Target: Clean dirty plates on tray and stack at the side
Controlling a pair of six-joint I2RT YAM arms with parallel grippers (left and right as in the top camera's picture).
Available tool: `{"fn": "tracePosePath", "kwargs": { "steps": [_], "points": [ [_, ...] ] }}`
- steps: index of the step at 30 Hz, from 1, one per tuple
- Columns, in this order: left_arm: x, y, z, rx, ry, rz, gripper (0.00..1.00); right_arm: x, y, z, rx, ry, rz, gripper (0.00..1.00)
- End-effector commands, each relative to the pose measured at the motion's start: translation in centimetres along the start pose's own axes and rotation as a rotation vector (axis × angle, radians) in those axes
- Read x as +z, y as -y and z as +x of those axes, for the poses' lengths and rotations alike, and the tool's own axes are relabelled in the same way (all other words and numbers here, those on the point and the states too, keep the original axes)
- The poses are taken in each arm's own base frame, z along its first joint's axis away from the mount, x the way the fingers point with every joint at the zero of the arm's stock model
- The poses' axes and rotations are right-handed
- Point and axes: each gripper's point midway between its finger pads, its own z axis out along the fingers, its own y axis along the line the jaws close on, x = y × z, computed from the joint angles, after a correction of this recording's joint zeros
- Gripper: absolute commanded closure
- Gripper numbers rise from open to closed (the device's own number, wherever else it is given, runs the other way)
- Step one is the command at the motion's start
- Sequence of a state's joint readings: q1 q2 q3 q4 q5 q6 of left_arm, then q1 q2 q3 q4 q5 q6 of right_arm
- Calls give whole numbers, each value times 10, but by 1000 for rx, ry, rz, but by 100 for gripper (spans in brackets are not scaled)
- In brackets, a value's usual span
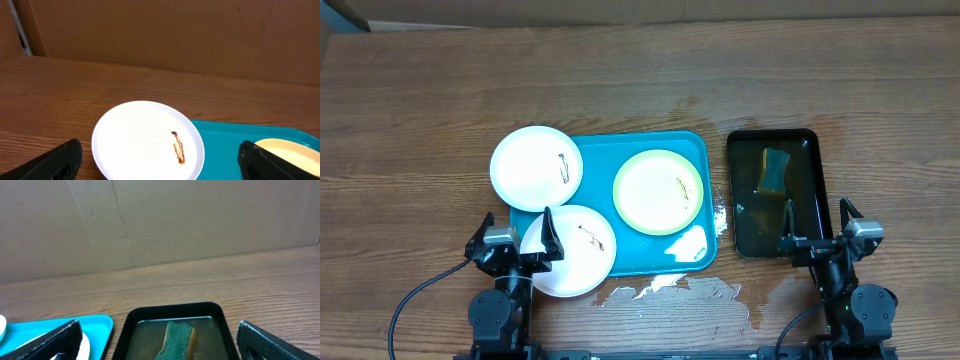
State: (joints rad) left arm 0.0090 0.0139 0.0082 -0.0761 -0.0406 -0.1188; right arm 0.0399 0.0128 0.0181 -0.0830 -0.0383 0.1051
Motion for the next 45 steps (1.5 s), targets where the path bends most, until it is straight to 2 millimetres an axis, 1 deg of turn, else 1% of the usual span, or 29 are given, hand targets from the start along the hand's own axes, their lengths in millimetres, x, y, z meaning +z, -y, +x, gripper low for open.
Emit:
{"fn": "tracePosePath", "kwargs": {
  "steps": [1, 3, 5, 7, 9, 11, 15, 17, 19, 22, 23, 26, 28, 30, 32, 34, 35, 39, 45],
  "points": [
    [0, 1, -1, 26, 7, 7, 0, 0, -3, 3, 60, -1, -17, 0],
    [0, 1, -1, 26, 7, 7, 0, 0, -3, 3, 107, -2, -18, 0],
    [0, 1, -1, 26, 7, 7, 0, 0, -4, 3, 112, -3, -26, 0],
    [0, 1, -1, 26, 7, 7, 0, -1, -10, 1, 112, -13, -58, 0],
    [0, 1, -1, 26, 7, 7, 0, -4, -17, -6, 130, -24, -88, 0],
    [0, 1, -1, 26, 7, 7, 0, -9, -21, -24, 164, -11, -91, 0],
    [0, 1, -1, 26, 7, 7, 0, -17, -27, -71, 162, 0, -80, 0],
    [0, 1, -1, 26, 7, 7, 0, -18, -29, -91, 157, -34, -61, 0],
    [0, 1, -1, 26, 7, 7, 0, -14, -32, -111, 163, -127, -34, 0],
    [0, 1, -1, 26, 7, 7, 0, -3, -33, -121, 178, -311, 14, 0],
    [0, 1, -1, 26, 7, 7, 0, 2, -33, -120, 185, -395, 35, 0],
    [0, 1, -1, 26, 7, 7, 0, 16, -31, -113, 205, -660, 106, 0],
    [0, 1, -1, 26, 7, 7, 0, 29, -29, -108, 215, -802, 143, 0],
    [0, 1, -1, 26, 7, 7, 0, 51, -27, -102, 222, -893, 167, 0],
    [0, 1, -1, 26, 7, 7, 0, 71, -25, -90, 230, -969, 181, 0],
    [0, 1, -1, 26, 7, 7, 0, 89, -20, -69, 235, -1032, 198, 0],
    [0, 1, -1, 26, 7, 7, 0, 97, -17, -56, 239, -1064, 209, 0],
    [0, 1, -1, 26, 7, 7, 0, 120, -7, -3, 247, -1188, 245, 1],
    [0, 1, -1, 26, 7, 7, 0, 141, 13, 63, 232, -1316, 314, 14]
  ]
}}
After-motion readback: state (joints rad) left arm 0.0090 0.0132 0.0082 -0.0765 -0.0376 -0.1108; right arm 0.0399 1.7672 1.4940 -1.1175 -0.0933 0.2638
